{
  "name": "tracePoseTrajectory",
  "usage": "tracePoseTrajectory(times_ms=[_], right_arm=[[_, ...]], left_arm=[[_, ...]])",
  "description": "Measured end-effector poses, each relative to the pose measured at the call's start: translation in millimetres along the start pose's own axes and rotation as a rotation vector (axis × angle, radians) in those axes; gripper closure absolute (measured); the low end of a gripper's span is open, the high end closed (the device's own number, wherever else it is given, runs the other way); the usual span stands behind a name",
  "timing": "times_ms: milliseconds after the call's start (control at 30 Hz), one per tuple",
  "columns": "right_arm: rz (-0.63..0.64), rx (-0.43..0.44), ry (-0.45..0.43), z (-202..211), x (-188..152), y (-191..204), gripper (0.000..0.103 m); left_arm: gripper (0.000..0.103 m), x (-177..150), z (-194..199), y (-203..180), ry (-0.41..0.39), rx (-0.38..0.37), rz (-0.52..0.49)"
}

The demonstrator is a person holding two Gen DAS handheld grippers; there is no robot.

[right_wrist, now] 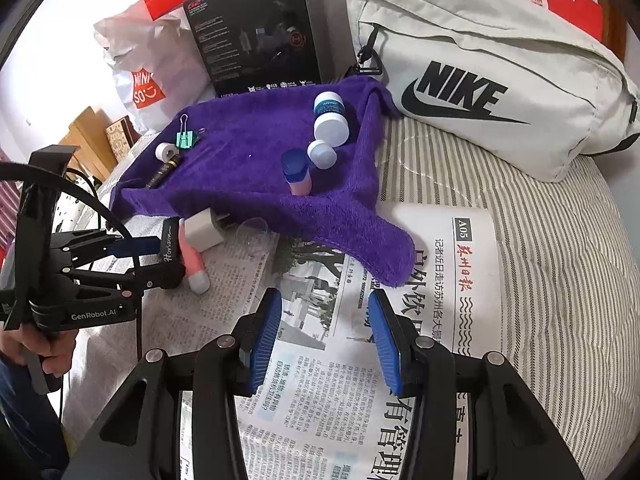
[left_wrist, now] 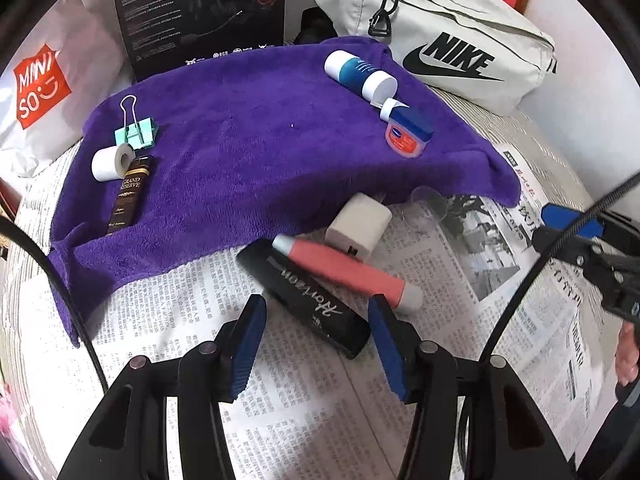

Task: Organize rigid objects
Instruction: 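Grasp the black Horizon pen with the left gripper while the right gripper moves to the clear plastic cup, then lift the Horizon pen with the left gripper while the right gripper grasps the clear plastic cup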

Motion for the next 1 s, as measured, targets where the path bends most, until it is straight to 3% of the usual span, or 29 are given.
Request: tracePoseTrajectory(times_ms=[233, 433, 500, 533, 1000], right_arm=[[-0.015, 0.0, -0.004, 1, 0, -4, 0.058], [-0.011, 0.001, 0.009, -4, -1, -2, 0.057], [-0.01, 0.003, 0.013, -6, -1, -1, 0.057], [-0.009, 0.004, 0.016, -7, -2, 0, 0.057], [0.036, 0.059, 0.035, -32, 4, 33, 0.057]], left_arm=[[0.051, -17, 12, 21, 0.004, 0.043, 0.032], [0.055, -2, -2, 19, -0.004, 0.083, 0.017], [0.077, 1, -2, 19, -0.025, 0.085, 0.021], [0.079, 1, -2, 20, -0.032, 0.082, 0.023], [0.08, -7, 3, 22, -0.077, 0.09, 0.003]])
Point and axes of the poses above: each gripper's, at about its wrist camera, not at the fingertips, and z roughly against the way its jaws point, y to its left, x to its top, the point moved 1 cm from there along -z, roughly the way its jaws point, and after that the axes turned 11 degrees about -z, right-handed, at the moved point
